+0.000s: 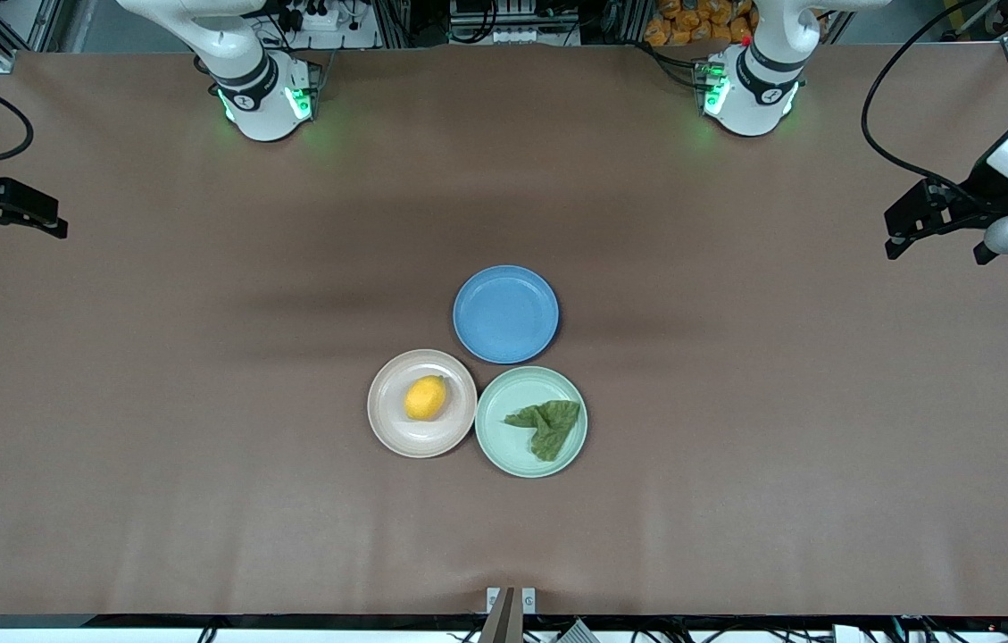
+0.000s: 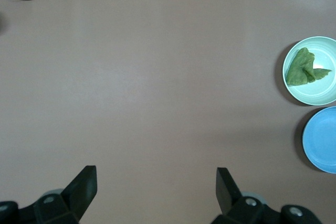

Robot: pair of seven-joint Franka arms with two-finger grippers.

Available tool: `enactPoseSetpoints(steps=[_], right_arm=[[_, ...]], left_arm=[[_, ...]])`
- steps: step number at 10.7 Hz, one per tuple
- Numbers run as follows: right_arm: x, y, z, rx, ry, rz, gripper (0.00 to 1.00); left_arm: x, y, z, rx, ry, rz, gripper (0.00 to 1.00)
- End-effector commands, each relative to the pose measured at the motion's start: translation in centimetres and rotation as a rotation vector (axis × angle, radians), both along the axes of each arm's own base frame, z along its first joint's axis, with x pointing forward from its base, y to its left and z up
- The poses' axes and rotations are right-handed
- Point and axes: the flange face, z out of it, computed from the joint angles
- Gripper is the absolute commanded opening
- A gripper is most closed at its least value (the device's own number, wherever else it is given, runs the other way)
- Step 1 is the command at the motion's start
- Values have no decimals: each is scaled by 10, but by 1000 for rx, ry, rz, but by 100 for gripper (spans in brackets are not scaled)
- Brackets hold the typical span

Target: Place lemon and lettuce in plates

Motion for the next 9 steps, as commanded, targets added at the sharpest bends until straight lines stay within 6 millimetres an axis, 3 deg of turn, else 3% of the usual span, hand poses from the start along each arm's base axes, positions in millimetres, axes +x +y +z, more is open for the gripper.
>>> enactPoseSetpoints(steps=[1, 9], right_arm=[[-9, 5, 6, -13, -2, -1, 100], [-4, 7, 0, -14, 2, 2, 100]], left_arm=[[-1, 3, 5, 20, 1, -24, 100], [-1, 5, 5, 18, 1, -22, 100]])
